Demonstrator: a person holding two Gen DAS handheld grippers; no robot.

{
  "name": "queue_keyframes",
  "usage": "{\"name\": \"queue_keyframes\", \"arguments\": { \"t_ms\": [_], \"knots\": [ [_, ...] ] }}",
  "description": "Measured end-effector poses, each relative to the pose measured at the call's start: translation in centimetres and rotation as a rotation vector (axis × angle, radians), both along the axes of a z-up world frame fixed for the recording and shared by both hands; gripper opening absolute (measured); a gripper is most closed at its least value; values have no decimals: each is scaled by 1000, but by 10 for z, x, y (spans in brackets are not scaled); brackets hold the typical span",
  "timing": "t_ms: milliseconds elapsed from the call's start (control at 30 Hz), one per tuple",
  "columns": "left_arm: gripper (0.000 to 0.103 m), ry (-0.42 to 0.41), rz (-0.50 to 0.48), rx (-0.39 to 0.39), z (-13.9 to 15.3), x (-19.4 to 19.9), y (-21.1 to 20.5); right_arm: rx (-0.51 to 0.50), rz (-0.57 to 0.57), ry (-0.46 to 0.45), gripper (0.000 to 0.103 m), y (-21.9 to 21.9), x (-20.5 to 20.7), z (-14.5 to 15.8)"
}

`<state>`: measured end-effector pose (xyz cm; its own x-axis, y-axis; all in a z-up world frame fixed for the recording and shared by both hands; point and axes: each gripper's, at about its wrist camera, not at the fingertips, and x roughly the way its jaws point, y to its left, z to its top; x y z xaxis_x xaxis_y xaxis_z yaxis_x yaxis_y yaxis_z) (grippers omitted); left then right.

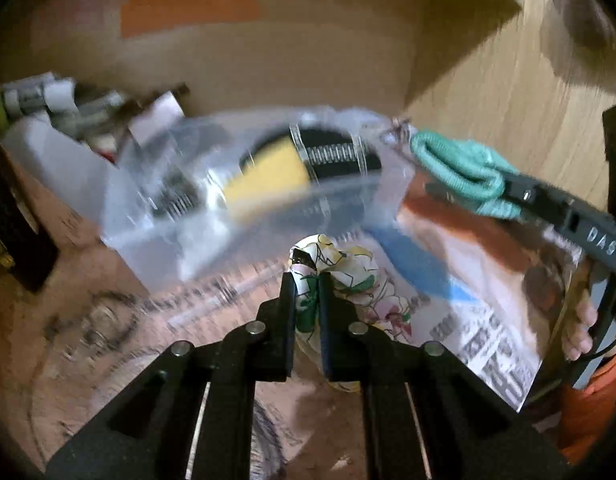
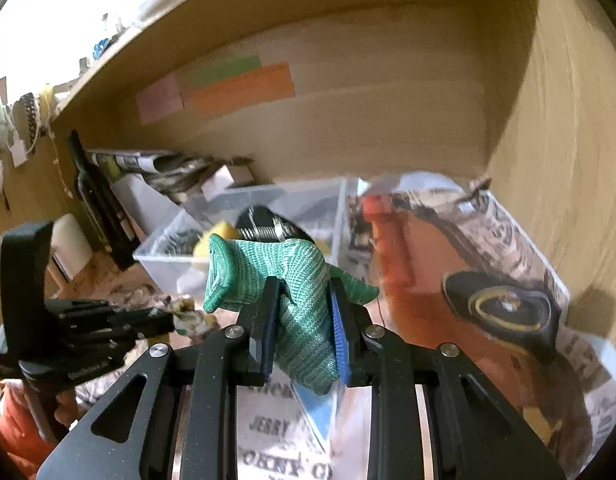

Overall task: Organize soft objects
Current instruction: 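Grasp the green knit glove with the right tool while the left tool grasps the floral cloth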

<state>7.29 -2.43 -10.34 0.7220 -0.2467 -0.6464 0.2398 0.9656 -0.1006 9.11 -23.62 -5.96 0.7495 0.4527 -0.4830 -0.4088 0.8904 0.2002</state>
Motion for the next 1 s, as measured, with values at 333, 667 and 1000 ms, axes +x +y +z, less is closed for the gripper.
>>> {"name": "queue_keyframes", "arguments": {
  "t_ms": [333,667,1000],
  "knots": [
    [9,-214,111,-14,73,7,34,28,34,-114,22,23,20,35],
    [9,-221,211,-11,80,57,59,-31,59,-135,22,49,58,41],
    [9,-97,251,4,37,113,54,-74,79,-35,22,81,93,12]
  ]
}}
